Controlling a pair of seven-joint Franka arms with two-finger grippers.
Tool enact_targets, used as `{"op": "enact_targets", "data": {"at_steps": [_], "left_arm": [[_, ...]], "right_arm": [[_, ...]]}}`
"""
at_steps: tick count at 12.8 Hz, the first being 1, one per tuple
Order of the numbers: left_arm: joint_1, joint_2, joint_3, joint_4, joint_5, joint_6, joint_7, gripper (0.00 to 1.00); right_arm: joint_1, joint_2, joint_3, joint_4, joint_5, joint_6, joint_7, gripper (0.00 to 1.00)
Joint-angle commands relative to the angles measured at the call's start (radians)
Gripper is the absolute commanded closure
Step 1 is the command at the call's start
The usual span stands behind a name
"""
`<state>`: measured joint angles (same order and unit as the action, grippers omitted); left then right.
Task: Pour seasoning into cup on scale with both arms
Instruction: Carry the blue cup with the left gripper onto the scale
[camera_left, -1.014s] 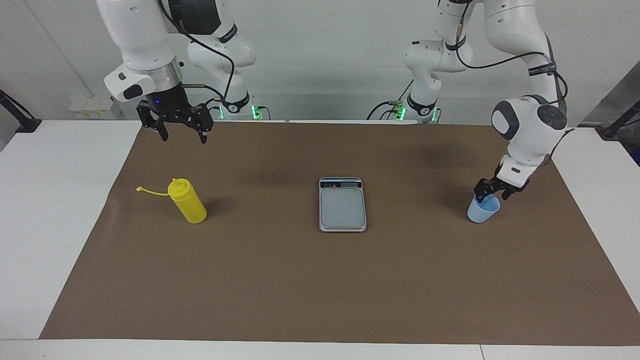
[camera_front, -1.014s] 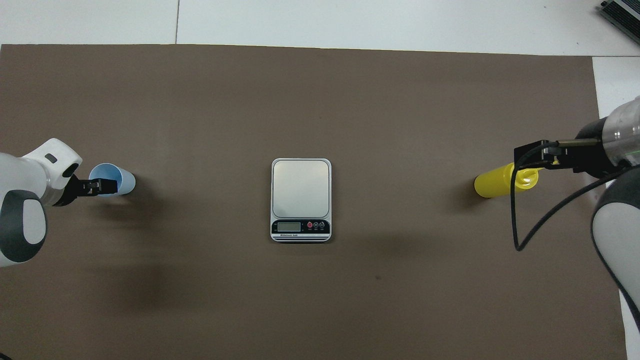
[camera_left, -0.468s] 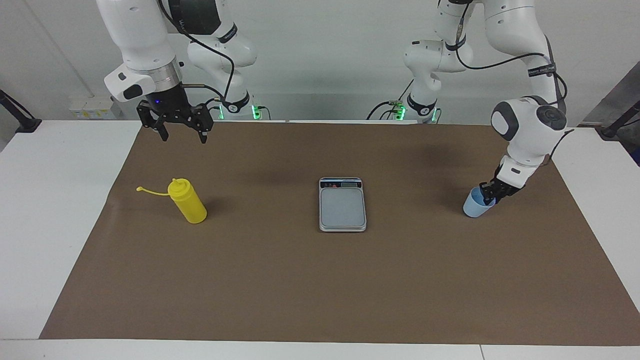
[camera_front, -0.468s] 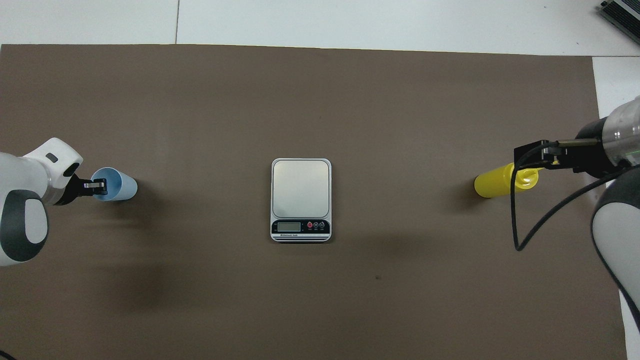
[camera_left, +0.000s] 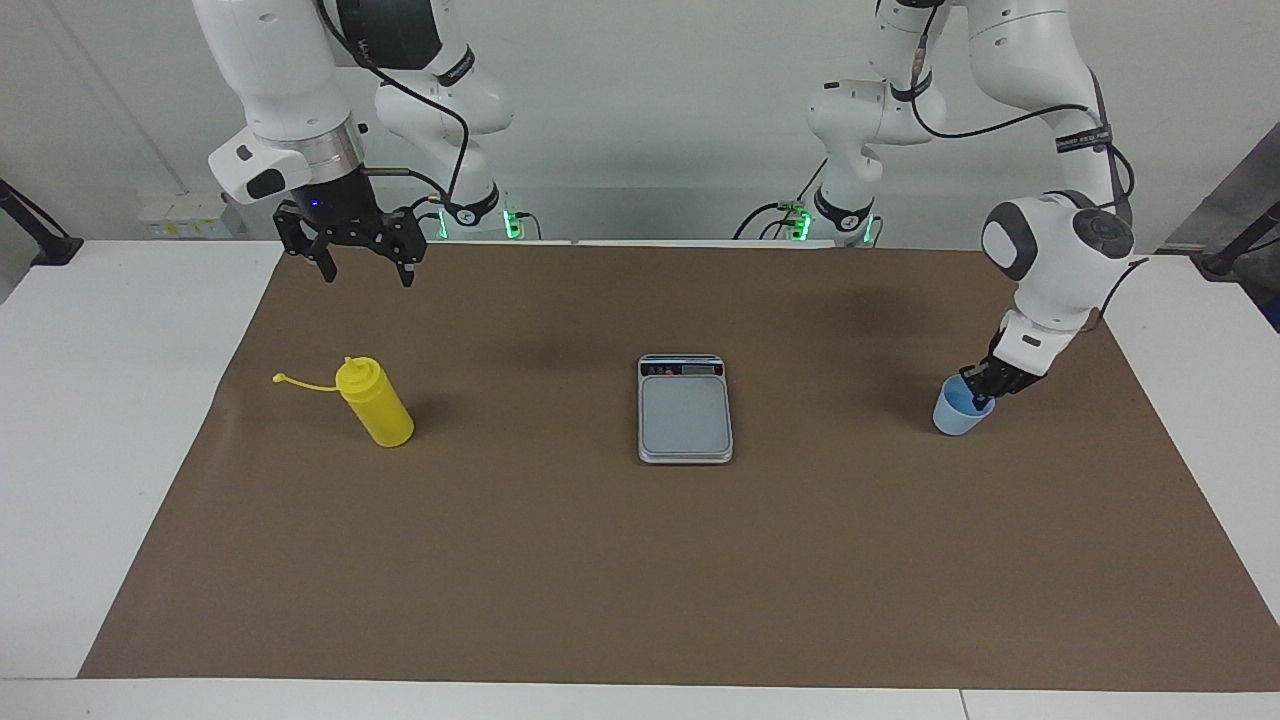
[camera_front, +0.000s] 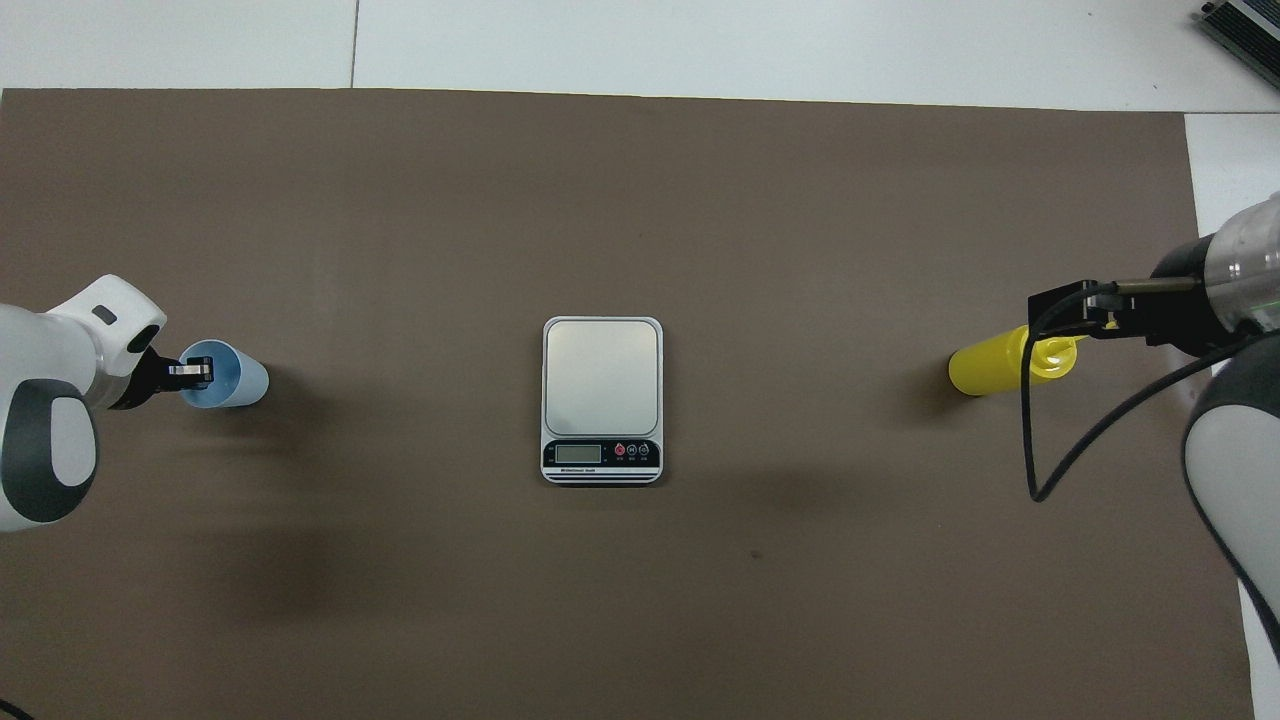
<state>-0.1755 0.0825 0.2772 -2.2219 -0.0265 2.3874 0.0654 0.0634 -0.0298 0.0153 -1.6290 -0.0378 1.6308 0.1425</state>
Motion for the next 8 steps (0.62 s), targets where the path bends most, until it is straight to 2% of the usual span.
{"op": "enact_targets", "data": {"at_steps": [1,2,4,8], "left_arm": [[-0.007,0.043,-0.004,0.083,-0.059,-0.069,-0.010,1.00],[-0.009,0.057,-0.013,0.141,-0.099,-0.133,-0.056,1.00],[-0.010,0.086,-0.071,0.241,-0.102,-0.224,-0.193,1.00],[-0.024,0.089,-0.217,0.333,-0.052,-0.304,-0.522,1.00]], "right_arm": [[-0.007,-0.016,0.002,-0.019,-0.005,0.001,-0.021,0.00],[-0.007,-0.016,0.002,-0.019,-0.005,0.001,-0.021,0.00],[-0.008,-0.016,0.002,-0.017,-0.005,0.001,-0.021,0.00],[-0.007,-0.016,0.002,-0.017,-0.005,0.001,-0.021,0.00]]}}
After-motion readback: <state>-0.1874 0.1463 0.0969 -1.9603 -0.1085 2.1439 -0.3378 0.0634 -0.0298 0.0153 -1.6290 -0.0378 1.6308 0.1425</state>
